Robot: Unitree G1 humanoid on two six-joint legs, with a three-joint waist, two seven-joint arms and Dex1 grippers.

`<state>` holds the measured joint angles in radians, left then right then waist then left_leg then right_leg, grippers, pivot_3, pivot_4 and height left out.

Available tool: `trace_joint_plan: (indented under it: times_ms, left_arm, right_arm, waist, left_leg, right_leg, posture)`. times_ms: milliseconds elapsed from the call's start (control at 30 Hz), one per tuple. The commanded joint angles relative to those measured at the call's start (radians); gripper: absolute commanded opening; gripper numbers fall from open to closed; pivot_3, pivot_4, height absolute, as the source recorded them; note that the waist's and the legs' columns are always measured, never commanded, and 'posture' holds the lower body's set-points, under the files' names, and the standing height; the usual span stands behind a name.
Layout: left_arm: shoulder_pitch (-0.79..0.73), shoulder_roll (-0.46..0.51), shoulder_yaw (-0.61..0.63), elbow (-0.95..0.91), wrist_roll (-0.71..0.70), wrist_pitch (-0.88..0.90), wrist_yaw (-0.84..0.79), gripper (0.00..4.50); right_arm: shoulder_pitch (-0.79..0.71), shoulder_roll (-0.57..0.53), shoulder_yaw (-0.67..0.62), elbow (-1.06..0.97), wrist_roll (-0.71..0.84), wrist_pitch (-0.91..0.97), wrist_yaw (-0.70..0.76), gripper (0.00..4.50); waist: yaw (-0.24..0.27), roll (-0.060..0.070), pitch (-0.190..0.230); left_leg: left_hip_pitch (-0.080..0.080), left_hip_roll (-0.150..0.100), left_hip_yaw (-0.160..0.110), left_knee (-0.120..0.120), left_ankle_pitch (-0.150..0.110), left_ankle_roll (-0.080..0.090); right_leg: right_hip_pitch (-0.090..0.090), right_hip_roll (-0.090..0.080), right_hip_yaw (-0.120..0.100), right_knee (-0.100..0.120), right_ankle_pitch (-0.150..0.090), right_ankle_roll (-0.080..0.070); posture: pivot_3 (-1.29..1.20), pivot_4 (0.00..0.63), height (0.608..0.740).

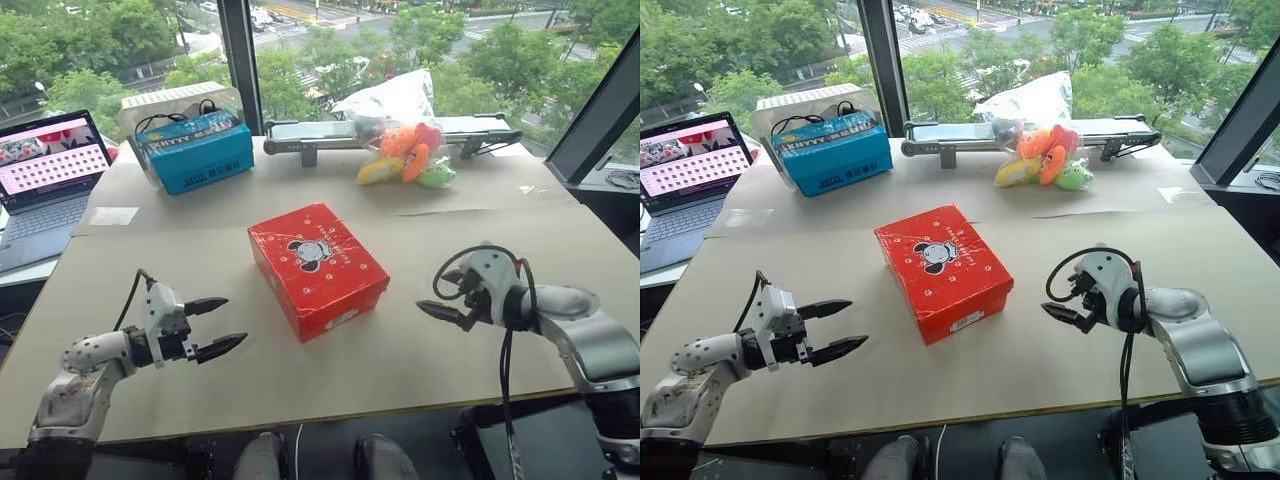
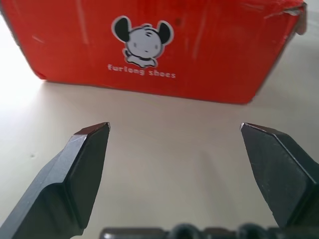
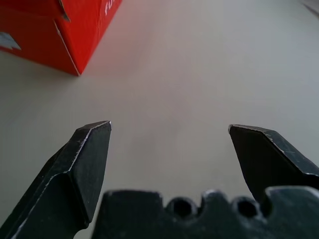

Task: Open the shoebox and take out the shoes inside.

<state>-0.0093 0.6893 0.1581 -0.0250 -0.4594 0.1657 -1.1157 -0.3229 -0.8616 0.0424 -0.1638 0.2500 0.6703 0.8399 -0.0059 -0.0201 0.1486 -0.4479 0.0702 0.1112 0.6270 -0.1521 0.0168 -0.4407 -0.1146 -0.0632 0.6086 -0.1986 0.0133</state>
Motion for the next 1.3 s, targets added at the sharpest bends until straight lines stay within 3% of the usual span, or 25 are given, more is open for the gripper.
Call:
trace_joint_plan:
  times_ms: [33, 333, 433, 633, 767, 800, 1300]
  left_arm:
    - [0.062, 0.005, -0.017, -0.037, 0.035, -0.083, -0.033, 4.50]
    - [0.194, 0.015, 0.016, -0.088, 0.009, -0.124, -0.057, 4.50]
    - [0.220, 0.022, 0.025, -0.116, 0.002, -0.113, -0.055, 4.50]
    - [0.235, 0.024, 0.025, -0.145, -0.002, -0.091, -0.046, 4.50]
    - [0.234, 0.024, 0.024, -0.148, 0.001, -0.086, -0.043, 4.50]
    - [0.235, 0.025, 0.024, -0.147, 0.001, -0.086, -0.045, 4.50]
    - [0.238, -0.041, 0.077, -0.174, -0.050, -0.148, 0.009, 4.50]
  right_arm:
    - [-0.080, 0.011, 0.067, 0.034, -0.059, -0.002, -0.004, 4.45]
    - [-0.119, 0.130, 0.132, 0.075, -0.069, -0.003, -0.006, 4.45]
    - [-0.131, 0.130, 0.115, 0.105, -0.074, -0.011, -0.012, 3.71]
    - [-0.142, 0.102, 0.127, 0.152, -0.111, -0.040, -0.004, 1.60]
    - [-0.150, 0.143, 0.124, 0.150, -0.092, -0.038, -0.004, 0.24]
    - [-0.154, 0.157, 0.119, 0.143, -0.083, -0.037, -0.003, 0.07]
    - [-0.240, 0.293, 0.003, 0.178, 0.034, -0.039, -0.019, 0.07]
  waist:
    - [-0.007, 0.000, 0.000]
    - [-0.001, -0.002, 0.002]
    - [-0.001, -0.002, 0.002]
    - [0.006, -0.002, 0.002]
    - [0.005, -0.002, 0.002]
    - [0.005, -0.002, 0.002]
    - [0.006, -0.001, 0.002]
  left_leg:
    - [0.000, 0.000, 0.000, 0.000, 0.000, 0.000]
    - [-0.001, 0.003, 0.001, 0.000, 0.000, 0.000]
    - [-0.008, 0.002, 0.002, 0.002, 0.000, 0.000]
    - [-0.011, 0.001, 0.004, 0.003, 0.000, 0.000]
    - [-0.010, 0.002, 0.004, 0.005, 0.000, 0.000]
    - [-0.010, 0.002, 0.004, 0.005, 0.000, 0.000]
    - [-0.011, 0.005, 0.006, 0.007, 0.000, 0.000]
  right_leg:
    - [0.000, 0.000, 0.000, 0.000, 0.000, 0.000]
    - [-0.006, 0.000, -0.001, 0.001, -0.001, -0.002]
    - [-0.013, 0.000, -0.001, 0.001, 0.000, -0.001]
    - [-0.014, 0.001, -0.001, 0.004, 0.000, -0.001]
    - [-0.015, 0.001, -0.001, 0.004, 0.001, 0.000]
    - [-0.015, 0.001, -0.001, 0.004, 0.001, 0.000]
    - [-0.012, 0.003, -0.002, 0.005, 0.003, -0.001]
  posture:
    - [0.00, 0.150, 0.740]
    - [0.00, 0.150, 0.740]
    - [0.00, 0.150, 0.740]
    - [0.00, 0.150, 0.740]
    - [0.00, 0.150, 0.740]
    - [0.00, 0.150, 0.740]
    - [0.00, 0.150, 0.740]
